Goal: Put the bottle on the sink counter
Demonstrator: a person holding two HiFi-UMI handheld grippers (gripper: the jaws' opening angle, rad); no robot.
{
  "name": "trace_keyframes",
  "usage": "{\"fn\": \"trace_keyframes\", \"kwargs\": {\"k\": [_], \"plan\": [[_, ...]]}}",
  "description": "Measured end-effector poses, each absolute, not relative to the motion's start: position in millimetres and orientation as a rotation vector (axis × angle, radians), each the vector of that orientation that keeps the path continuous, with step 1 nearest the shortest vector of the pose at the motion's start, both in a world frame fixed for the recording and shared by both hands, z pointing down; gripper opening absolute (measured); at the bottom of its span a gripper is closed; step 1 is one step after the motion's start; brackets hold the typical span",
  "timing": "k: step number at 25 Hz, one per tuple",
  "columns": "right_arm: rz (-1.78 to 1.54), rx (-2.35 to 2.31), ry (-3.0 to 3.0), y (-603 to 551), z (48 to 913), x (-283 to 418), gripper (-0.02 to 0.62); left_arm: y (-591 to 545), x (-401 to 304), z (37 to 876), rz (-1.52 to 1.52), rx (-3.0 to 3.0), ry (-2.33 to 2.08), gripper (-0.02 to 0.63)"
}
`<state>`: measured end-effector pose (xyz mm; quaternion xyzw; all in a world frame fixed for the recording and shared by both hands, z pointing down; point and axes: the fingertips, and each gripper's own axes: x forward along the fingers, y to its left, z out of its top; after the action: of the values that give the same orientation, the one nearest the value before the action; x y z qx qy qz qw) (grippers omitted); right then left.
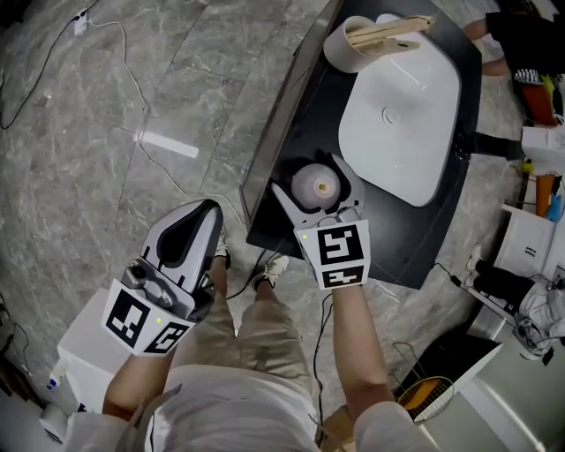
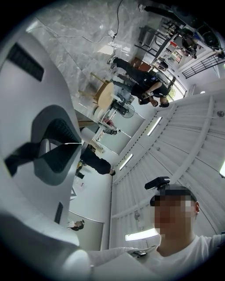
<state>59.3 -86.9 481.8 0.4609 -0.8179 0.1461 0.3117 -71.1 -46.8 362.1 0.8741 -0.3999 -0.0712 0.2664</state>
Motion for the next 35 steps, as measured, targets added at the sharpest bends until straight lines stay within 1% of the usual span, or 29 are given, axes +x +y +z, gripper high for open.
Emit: {"fn": "trace_keyframes", "kwargs": {"k": [8,35], "plan": [[0.463,1.176,-2.142,-86.3,485.1,58.3,0.423,-43.9,-66.5,361.1,-0.197,2.366,-1.059,0.017],[0.53,1.215,-2.11,-78.8,484.8,60.1,0.423,-41.9,-77.0,353.3,-0.257,2.347,-1.067,0.017]]}}
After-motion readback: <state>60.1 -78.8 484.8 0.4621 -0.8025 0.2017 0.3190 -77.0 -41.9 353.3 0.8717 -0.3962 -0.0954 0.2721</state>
